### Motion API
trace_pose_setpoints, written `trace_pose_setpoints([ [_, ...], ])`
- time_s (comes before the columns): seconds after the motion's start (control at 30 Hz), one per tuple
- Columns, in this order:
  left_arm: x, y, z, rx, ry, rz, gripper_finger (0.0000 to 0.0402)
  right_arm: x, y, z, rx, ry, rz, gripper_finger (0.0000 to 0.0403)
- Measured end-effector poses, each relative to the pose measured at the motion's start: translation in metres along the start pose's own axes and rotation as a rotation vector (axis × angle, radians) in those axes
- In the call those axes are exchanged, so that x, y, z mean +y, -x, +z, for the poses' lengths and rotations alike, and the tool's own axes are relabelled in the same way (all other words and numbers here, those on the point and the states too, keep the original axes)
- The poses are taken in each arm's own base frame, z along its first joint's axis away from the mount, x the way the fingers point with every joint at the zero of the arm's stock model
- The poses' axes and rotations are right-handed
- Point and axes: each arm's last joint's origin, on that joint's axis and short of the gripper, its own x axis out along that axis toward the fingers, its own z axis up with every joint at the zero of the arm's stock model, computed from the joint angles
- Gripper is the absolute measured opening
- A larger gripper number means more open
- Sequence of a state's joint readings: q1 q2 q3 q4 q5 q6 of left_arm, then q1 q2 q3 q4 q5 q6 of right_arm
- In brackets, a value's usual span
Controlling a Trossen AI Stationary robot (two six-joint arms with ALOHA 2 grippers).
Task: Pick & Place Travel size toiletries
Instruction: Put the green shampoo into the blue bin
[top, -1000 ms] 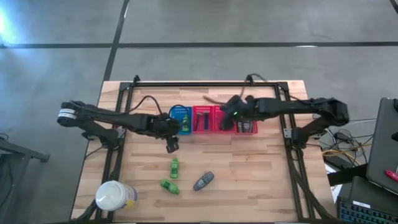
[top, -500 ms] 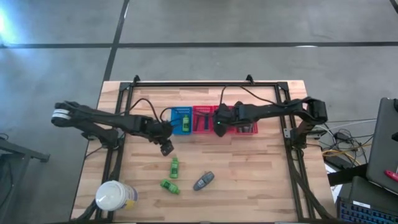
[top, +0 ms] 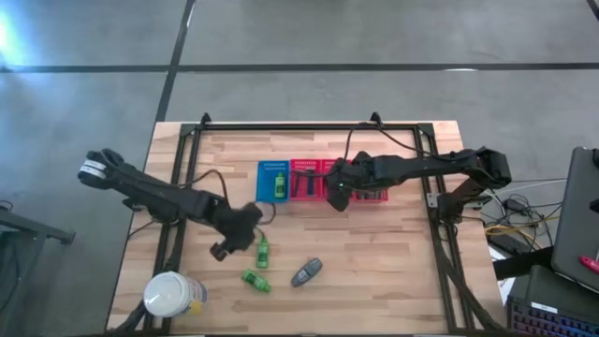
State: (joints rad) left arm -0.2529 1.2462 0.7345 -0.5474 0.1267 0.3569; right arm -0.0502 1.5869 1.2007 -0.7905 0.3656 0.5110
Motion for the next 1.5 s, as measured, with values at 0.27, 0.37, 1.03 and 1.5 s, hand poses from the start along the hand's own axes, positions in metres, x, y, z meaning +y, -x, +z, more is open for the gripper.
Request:
trace_pose_setpoints([
  [0.27,0.005,-0.033,0.013,0.024,-0.394,0.041,0.022,-0.01,0.019,-0.008,0.039,-0.007,-0.01,0.0365],
  [0.37,0.006,-0.041,0.017,0.035,-0.443,-0.03,0.022,-0.011,0.02,-0.01,0.049,-0.027,-0.017,0.0368],
  [1.03,0.018,-0.071,0.026,0.019,-0.519,-0.112,0.022,-0.01,0.013,-0.021,0.081,-0.003,-0.031,0.0368],
  [1.5,0.022,-0.071,0.017,0.087,-0.205,-0.14,0.0139,-0.009,0.015,-0.021,0.086,-0.017,-0.007,0.0368],
])
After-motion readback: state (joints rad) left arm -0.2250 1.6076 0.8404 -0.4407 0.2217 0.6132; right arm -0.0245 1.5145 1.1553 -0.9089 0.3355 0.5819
